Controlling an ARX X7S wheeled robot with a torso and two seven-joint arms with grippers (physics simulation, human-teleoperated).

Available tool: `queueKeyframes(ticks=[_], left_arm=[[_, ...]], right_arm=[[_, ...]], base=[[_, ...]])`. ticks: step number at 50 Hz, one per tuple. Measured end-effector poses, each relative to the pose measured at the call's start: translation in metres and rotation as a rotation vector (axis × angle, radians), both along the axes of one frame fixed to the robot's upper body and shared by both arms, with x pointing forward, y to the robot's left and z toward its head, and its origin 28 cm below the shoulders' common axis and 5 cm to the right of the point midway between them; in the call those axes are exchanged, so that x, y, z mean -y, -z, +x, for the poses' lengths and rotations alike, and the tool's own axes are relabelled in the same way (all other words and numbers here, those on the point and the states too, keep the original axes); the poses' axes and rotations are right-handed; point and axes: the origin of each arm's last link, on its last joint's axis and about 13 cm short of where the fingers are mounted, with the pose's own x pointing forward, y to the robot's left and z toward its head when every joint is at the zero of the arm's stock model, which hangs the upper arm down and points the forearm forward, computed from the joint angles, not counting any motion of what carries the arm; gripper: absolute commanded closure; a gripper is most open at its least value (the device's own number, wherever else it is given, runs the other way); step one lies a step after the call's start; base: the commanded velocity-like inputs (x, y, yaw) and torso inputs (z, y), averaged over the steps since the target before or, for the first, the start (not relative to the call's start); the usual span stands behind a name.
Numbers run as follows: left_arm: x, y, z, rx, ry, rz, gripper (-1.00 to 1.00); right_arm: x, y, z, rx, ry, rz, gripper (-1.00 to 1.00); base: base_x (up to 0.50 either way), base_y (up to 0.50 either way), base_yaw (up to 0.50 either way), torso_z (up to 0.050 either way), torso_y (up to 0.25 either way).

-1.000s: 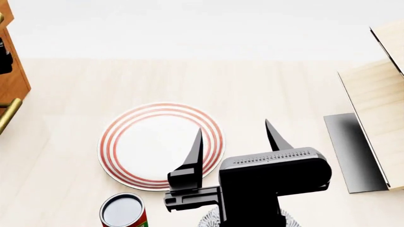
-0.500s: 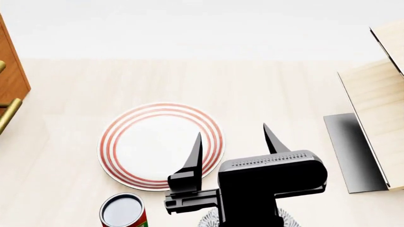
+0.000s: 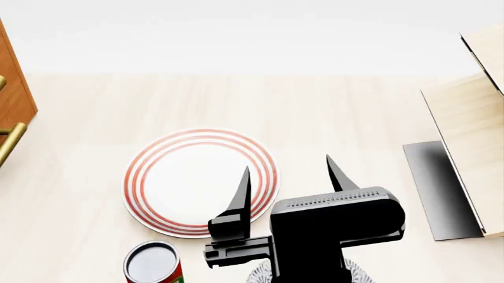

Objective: Close the top drawer of the cabinet.

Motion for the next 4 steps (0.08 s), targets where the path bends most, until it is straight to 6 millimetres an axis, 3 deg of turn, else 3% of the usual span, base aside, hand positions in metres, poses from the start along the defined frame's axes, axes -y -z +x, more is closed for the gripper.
queueKeyframes(ticks=[4], left_arm=[[-0.0002,0.0003,-0.0001,-0.001,0.0,0.003,-1.0]], right_arm=[[-0.0003,0.0,0.0004,-0.001,0.0,0.0,-1.0]], base=[[0.0,0.0,0.0,0.0,0.0]])
